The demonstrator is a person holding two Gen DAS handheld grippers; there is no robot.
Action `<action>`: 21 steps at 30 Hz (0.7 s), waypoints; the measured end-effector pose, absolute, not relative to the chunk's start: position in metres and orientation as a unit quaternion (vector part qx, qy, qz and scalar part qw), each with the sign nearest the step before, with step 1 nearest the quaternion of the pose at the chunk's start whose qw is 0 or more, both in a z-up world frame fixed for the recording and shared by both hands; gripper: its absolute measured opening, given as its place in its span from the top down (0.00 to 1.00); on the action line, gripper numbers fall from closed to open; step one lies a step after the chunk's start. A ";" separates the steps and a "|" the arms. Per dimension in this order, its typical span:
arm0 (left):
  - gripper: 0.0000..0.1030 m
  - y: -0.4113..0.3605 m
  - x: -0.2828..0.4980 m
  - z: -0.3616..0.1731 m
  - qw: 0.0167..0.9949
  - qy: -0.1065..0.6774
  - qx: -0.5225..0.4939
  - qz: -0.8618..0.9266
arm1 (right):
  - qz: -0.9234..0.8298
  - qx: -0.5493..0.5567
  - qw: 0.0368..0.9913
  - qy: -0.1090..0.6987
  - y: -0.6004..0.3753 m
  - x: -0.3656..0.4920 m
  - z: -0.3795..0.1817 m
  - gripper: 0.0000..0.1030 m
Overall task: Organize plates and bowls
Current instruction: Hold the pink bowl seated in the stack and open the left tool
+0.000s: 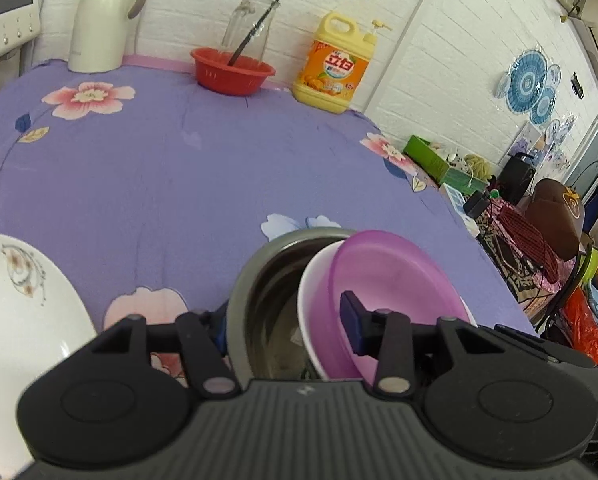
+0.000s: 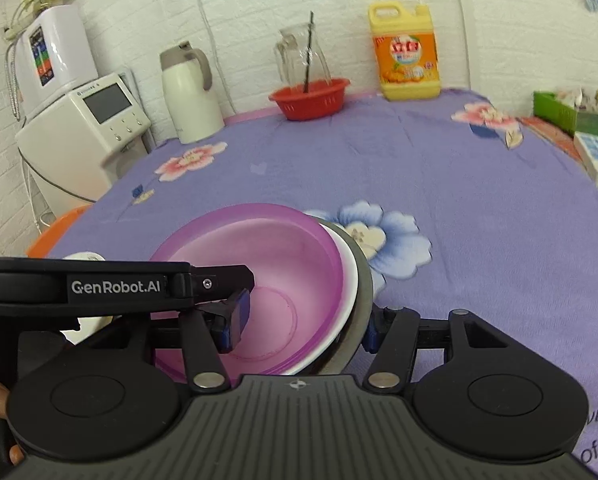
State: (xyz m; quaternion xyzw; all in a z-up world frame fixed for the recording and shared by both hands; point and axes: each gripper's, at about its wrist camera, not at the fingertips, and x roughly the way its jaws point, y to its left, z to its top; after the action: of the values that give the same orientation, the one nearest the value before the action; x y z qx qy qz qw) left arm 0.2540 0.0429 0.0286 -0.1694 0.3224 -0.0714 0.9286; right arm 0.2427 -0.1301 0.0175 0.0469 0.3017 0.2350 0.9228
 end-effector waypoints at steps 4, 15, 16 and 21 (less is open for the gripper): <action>0.60 0.071 0.233 0.050 0.941 0.293 -0.162 -0.038 | 0.264 0.040 0.922 0.282 -0.106 0.238 0.034 0.09; 0.59 0.164 0.171 0.064 0.950 0.252 -0.163 0.090 | 0.385 0.029 0.884 0.264 -0.003 0.226 0.049 0.07; 0.59 0.171 0.167 0.059 0.947 0.255 -0.167 0.099 | 0.393 0.027 0.878 0.270 0.006 0.224 0.046 0.06; 0.59 0.197 0.158 0.035 0.934 0.276 -0.192 0.120 | 0.414 0.012 0.858 0.304 0.036 0.217 0.029 0.05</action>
State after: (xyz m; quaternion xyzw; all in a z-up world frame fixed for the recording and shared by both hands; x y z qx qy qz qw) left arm 0.1579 0.1970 0.0348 -0.1921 0.2763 0.1197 0.9340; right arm 0.2173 0.0361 0.0285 0.0124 0.3038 0.4137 0.8582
